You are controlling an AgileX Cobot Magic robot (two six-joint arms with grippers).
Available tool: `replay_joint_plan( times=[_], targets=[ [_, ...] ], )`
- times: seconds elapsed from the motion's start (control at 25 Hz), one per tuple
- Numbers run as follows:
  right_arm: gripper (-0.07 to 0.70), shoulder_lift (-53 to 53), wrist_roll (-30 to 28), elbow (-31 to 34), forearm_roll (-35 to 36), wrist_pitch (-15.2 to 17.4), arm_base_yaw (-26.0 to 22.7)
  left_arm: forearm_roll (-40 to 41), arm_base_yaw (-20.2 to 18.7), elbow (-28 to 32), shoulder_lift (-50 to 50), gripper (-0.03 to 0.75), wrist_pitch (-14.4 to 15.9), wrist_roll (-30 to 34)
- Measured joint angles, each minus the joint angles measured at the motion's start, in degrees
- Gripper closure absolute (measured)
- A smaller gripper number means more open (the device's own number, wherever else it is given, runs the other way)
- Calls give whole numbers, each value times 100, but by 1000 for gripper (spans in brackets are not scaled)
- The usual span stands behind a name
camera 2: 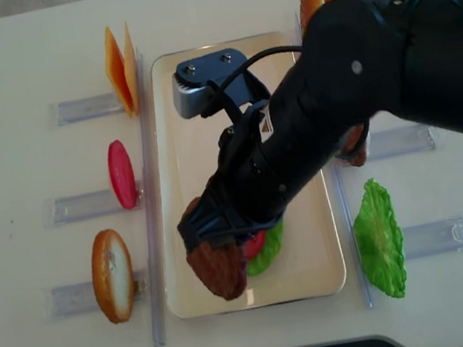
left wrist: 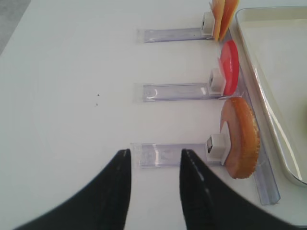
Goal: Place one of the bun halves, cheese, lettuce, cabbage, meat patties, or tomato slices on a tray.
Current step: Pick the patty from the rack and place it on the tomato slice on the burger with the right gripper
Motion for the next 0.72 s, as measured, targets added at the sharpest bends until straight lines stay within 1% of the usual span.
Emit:
replay_joint_plan(
  times=[0.36,0.52,0.68,0.72],
  targets=[
    [498,778,-1583,5,1395,-92,-525,5,0,0,0,451,0,0],
    [498,951,-1901,11,1601,-97,-694,5,0,0,0,451,0,0],
    [498,1047,-2090,15,1652,-97,-822,5,0,0,0,451,0,0],
    [498,1080,-2110,15,1652,-154,-847,5,0,0,0,451,0,0]
  ],
)
